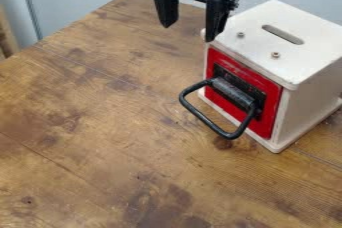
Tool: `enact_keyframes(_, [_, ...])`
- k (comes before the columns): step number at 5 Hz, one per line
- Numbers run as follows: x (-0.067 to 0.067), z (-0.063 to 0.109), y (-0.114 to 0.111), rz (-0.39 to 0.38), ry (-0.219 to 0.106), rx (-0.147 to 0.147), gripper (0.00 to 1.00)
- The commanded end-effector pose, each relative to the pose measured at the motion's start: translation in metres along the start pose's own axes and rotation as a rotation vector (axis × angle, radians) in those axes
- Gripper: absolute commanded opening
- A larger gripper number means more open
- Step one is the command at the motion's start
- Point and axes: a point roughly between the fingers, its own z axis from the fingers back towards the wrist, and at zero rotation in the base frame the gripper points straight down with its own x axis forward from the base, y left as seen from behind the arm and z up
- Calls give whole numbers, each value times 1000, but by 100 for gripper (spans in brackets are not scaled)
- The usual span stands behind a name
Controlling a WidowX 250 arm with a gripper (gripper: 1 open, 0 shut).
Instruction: Close the drawer
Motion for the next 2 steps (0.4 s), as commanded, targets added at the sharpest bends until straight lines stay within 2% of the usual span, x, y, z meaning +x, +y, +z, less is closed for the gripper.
enact_keyframes(1, [6, 23, 2, -1, -73, -3, 100])
enact_keyframes(2, [7, 22, 1, -3, -73, -4, 100])
